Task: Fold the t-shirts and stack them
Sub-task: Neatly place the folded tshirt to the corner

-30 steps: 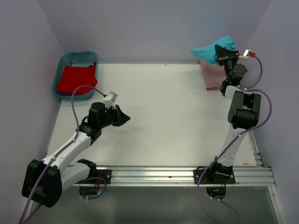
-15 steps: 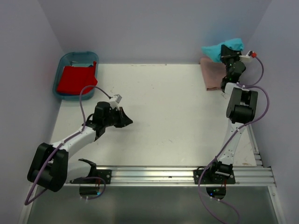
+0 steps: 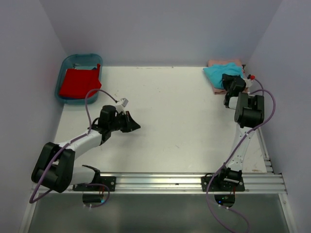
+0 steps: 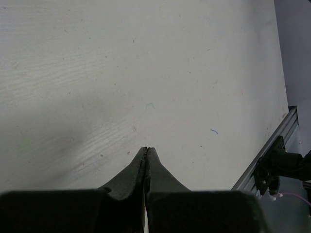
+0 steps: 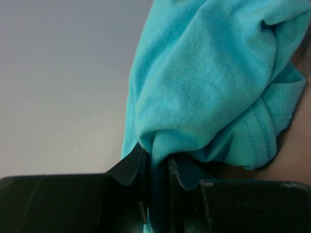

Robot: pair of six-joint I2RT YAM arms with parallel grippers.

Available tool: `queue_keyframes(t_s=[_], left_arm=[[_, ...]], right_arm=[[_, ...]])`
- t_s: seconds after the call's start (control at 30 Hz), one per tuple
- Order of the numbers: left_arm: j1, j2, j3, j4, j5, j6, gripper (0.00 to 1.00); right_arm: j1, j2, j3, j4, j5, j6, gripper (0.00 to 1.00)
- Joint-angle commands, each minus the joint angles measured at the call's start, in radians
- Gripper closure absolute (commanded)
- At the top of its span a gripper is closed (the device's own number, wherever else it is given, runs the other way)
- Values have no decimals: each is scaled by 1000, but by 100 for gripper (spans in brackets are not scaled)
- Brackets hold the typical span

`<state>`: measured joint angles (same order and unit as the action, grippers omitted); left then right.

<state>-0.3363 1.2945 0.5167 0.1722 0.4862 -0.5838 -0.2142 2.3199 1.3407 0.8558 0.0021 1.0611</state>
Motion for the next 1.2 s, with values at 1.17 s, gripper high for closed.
queue_keyframes(t_s=[1.17], left_arm=[[2,-6,34,-22,-23,27,100]], right_arm=[[16,133,373,735,-74,258,100]])
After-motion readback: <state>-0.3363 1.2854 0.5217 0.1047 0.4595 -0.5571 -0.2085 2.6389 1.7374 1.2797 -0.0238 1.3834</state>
